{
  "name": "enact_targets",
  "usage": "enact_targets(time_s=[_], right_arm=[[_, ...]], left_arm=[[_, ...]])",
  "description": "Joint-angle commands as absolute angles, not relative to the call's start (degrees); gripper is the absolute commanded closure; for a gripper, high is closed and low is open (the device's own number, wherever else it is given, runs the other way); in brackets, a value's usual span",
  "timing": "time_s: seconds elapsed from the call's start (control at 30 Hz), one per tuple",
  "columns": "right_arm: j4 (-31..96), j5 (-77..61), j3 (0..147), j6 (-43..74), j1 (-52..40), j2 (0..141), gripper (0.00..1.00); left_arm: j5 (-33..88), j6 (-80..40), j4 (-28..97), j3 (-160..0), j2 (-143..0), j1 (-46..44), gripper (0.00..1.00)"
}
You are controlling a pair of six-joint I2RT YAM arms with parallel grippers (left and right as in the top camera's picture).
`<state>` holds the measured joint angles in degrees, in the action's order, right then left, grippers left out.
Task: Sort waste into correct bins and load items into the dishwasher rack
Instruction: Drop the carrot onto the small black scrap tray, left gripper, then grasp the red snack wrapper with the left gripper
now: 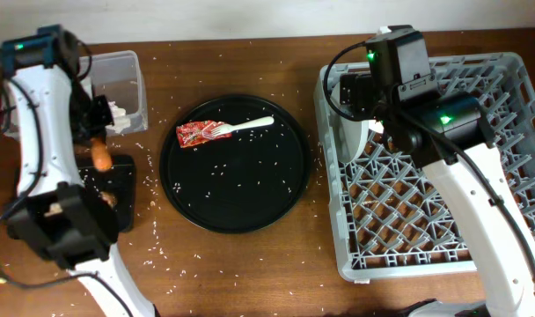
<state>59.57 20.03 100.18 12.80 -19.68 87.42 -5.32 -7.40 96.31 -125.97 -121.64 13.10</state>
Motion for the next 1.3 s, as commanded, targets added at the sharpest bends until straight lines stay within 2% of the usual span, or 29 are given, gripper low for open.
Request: enact_targets(time_s=[0.0, 0.13, 0.17, 0.23, 0.33, 0.4, 0.5, 0.6, 0.7, 0.73, 0.83, 0.97, 1.1, 1.27], right_arm=[[59.3, 20.6, 100.3, 12.3, -19.4, 87.7, 0.03], [59.1, 20.6, 100.3, 12.3, -19.4, 87.7, 0.02], [59.1, 20.6, 100.3, 12.3, -19.4, 87.7, 0.03], [59.2, 20.6, 100.3, 12.3, -19.4, 87.7, 0.02], [59.4, 20.6, 100.3, 12.3, -19.4, 87.8, 0.02], [59.6, 20.6, 100.3, 12.3, -19.4, 87.8, 0.02], [59.6, 20.6, 100.3, 12.3, -19.4, 87.8, 0.03], [59.6, 20.6, 100.3, 12.3, -19.4, 87.8, 0.03], [59.6, 20.6, 100.3, 12.3, -19.4, 87.7, 0.02], [59.6, 20.6, 100.3, 12.3, -19.4, 87.8, 0.03], [59.9, 20.6, 100.3, 12.3, -19.4, 87.8, 0.02], [60.4, 20.6, 100.3, 12.3, -19.4, 87.9, 0.02], [61.1, 20.6, 100.3, 12.3, -19.4, 87.9, 0.02], [61.1, 20.6, 100.3, 12.3, -19.4, 88.0, 0.02]], left_arm=[[-7.5, -10.4, 96.6, -116.0, -118.1, 16.5, 0.99], [-16.6, -16.4, 94.0, -105.1, -118.1, 18.9, 0.99], [-18.4, -17.1, 92.2, -103.3, -118.1, 19.0, 0.93], [-19.4, -17.1, 86.8, -100.4, -118.1, 19.0, 0.66], [-19.2, -17.1, 82.9, -99.1, -118.1, 19.0, 0.41], [-19.3, -17.1, 82.9, -99.2, -118.0, 18.9, 0.01], [-17.0, -16.8, 84.1, -101.7, -117.8, 18.8, 0.01], [-11.0, -11.1, 84.3, -108.8, -115.7, 15.6, 0.01], [1.7, 8.4, 77.0, -115.2, -114.2, 6.8, 0.01], [2.1, 10.6, 72.4, -115.4, -114.3, 3.4, 0.01], [1.8, 11.3, 62.5, -115.2, -117.1, -3.7, 0.01], [1.7, 17.2, 55.3, -115.2, -124.6, -9.6, 0.01], [-1.4, 18.9, 53.1, -115.2, -131.7, -12.3, 0.01], [-1.3, 13.0, 55.0, -115.2, -135.9, -12.3, 0.03]])
